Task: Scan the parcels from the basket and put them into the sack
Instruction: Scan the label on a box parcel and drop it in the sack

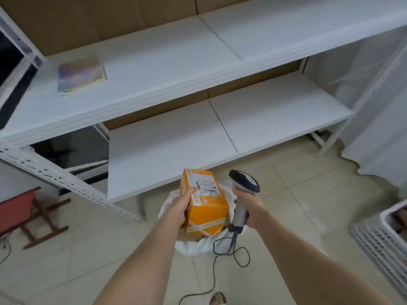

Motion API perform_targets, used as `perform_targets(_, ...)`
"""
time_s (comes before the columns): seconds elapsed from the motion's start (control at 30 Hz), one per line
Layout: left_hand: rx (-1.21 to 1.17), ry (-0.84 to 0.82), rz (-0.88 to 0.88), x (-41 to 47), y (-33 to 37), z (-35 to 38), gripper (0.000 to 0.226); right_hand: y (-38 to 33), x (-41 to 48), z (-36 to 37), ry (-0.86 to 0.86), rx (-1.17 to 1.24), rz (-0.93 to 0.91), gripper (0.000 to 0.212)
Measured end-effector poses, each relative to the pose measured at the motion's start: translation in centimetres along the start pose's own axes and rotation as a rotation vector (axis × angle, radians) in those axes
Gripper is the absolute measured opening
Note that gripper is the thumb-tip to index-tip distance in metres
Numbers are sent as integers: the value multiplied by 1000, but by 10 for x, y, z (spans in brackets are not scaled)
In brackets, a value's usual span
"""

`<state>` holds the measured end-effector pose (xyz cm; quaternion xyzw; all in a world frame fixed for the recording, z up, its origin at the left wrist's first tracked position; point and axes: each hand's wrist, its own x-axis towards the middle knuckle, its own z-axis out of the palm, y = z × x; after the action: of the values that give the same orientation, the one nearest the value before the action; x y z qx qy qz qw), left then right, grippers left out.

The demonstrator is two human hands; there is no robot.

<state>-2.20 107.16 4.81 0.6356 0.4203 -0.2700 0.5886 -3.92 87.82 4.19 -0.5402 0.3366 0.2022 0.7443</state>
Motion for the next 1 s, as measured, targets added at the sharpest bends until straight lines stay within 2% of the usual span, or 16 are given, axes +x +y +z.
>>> perform_targets(0.17, -95, 7, -194, 104, -37, -4, 48, 67, 80, 23, -25, -31, 224, 35)
perform_targets(0.33, -191, -64, -306, 218, -77, 7, 65, 127, 174, 30, -2, -52, 208, 39)
perform_targets(0.43, -206, -59, -293, 283, -93, 12, 61, 157, 230, 33, 25, -41, 179, 20)
perform_targets(0.47, -203, -56, -270, 303, -96, 13, 57, 166, 248, 34, 29, -34, 166, 20)
perform_targets(0.6, -284, -129, -194, 375, -102, 20, 43, 193, 311, 38, -10, -47, 83, 48)
perform_targets(0.73, -59, -72, -146, 417, -112, 36, 37, 214, 352, 33, 19, -53, 78, 48)
perform_targets(0.8, 72, 33, -37, 431, -118, 41, 50, 218, 369, 29, 61, -74, 73, 42)
perform_targets(0.9, 320, 342, 254, 453, -121, 37, 77, 218, 397, 25, 199, -107, 29, 24)
perform_targets(0.93, 370, 425, 302, 460, -118, 34, 81, 218, 405, 25, 224, -109, 22, 20)
perform_targets(1.0, 398, 545, 283, 478, -114, 23, 80, 222, 421, 25, 220, -122, 1, 23)
